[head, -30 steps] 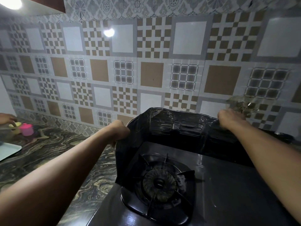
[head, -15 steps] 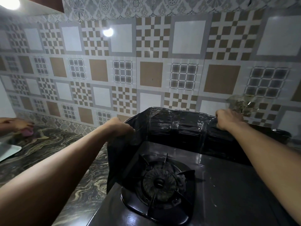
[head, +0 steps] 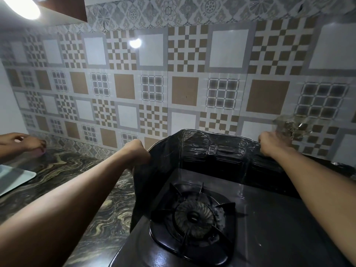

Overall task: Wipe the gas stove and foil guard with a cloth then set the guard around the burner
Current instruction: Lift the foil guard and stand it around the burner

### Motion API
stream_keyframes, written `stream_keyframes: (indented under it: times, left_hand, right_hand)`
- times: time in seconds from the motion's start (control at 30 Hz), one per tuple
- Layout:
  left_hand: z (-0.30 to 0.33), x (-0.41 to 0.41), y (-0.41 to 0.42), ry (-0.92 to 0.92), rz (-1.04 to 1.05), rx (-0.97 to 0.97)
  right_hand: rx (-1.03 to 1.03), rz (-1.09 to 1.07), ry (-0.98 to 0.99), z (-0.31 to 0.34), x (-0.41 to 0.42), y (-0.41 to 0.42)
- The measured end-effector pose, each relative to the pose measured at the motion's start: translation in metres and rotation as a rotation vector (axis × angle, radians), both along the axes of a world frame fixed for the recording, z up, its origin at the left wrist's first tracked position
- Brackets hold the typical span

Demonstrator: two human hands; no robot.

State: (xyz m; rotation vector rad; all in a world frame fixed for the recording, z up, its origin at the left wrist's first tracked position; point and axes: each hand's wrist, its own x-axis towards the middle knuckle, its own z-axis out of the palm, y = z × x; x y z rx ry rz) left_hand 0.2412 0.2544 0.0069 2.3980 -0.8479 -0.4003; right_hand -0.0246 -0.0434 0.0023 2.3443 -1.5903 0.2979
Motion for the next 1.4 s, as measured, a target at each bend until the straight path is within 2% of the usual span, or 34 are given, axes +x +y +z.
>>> stream_keyframes:
  times: [0.17, 0.3, 0.57, 0.67, 0.83, 0.97, 1.07, 1.17, 1.4]
  left_hand:
    - [0.004, -0.009, -0.004, -0.001, -0.022, -0.067]
    - [-0.001, -0.015, -0.009, 0.063, -0.019, -0.092]
    - [-0.003, -0.019, -0.013, 0.133, -0.04, -0.051]
    - [0.0, -0.022, -0.014, 0.151, -0.045, -0.033]
    - [-0.001, -0.015, -0.015, 0.173, -0.044, -0.025]
    - [-0.004, -0.009, -0.012, 0.145, -0.043, -0.02]
    - [-0.004, -0.006, -0.01, 0.141, -0.052, -0.024]
    - [-0.002, -0.005, -0.007, 0.149, -0.05, -0.022]
    - [-0.004, -0.001, -0.003, 0.185, -0.078, -0.031]
  right_hand:
    - [-0.111, 0.038, -0.067, 0.004, -0.001, -0.001]
    - [-0.011, 0.072, -0.021, -0.003, 0.003, 0.001]
    - [0.01, 0.095, -0.017, 0.004, 0.016, 0.016]
    - [0.008, 0.26, -0.092, 0.009, 0.049, 0.029]
    - [0.182, 0.625, -0.133, 0.013, 0.129, 0.061]
    - [0.034, 0.834, 0.014, 0.004, 0.184, 0.084]
    - [-0.057, 0.906, 0.117, -0.005, 0.214, 0.093]
    - [-0.138, 0.925, 0.179, -0.018, 0.233, 0.098]
    - [-0.368, 0.864, 0.164, -0.039, 0.242, 0.097]
